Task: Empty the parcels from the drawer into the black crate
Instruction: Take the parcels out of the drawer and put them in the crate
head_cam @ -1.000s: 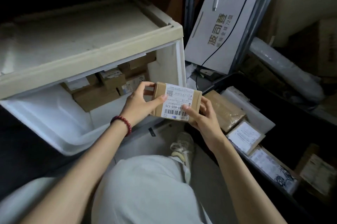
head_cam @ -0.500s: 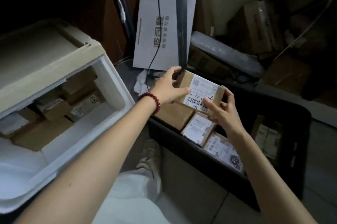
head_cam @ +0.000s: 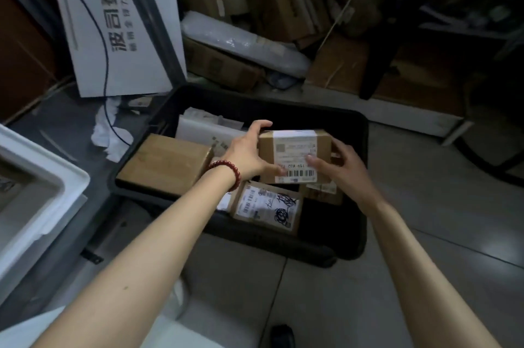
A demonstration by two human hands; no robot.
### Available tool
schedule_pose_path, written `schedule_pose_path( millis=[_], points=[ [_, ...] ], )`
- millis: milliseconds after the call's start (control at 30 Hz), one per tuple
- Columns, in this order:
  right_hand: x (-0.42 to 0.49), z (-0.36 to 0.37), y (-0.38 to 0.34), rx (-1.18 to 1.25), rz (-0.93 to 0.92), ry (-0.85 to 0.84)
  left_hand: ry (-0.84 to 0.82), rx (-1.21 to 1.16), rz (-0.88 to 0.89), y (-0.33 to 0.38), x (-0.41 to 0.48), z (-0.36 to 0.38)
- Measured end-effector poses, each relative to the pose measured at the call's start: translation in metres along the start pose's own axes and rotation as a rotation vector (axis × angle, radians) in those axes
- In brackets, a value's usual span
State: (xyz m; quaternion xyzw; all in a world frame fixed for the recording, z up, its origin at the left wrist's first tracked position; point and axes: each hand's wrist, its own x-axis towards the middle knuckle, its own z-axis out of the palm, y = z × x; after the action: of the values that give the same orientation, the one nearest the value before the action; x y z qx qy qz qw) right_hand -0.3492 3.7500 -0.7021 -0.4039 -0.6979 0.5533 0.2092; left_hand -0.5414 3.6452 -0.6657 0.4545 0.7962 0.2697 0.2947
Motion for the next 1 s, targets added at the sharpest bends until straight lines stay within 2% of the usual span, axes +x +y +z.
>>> schedule_pose_path(
  millis=[100,233,333,500,567,700,1000],
  points=[
    [-0.007,-0.012,0.007,-0.079,-0.050,-0.014,-0.111,-0.012,-0.042,-0.004,0.007,0.013],
    [-0.016,-0.021,0.008,-0.051,-0.124,-0.124,-0.262,-0.141,-0.072,-0.009,0.009,0.035],
    [-0.022,-0.026,0.014,-0.128,-0.121,-0.104,-0.334,-0.105,-0.043,-0.009,0.009,0.050],
    [-0.034,-0.033,0.021,-0.175,-0.158,0.033,-0.330,-0.020,0.064,0.000,0.018,0.060],
    [-0.036,-0.039,0.021,-0.240,-0.145,0.022,-0.288,0.059,0.152,0.009,0.020,0.064],
    [-0.037,-0.048,0.021,-0.446,-0.089,-0.039,-0.314,-0.019,0.285,0.023,0.015,0.078],
    [-0.052,-0.039,0.039,-0.725,-0.015,-0.136,-0.380,0.254,0.324,0.012,0.003,0.104]
  ],
)
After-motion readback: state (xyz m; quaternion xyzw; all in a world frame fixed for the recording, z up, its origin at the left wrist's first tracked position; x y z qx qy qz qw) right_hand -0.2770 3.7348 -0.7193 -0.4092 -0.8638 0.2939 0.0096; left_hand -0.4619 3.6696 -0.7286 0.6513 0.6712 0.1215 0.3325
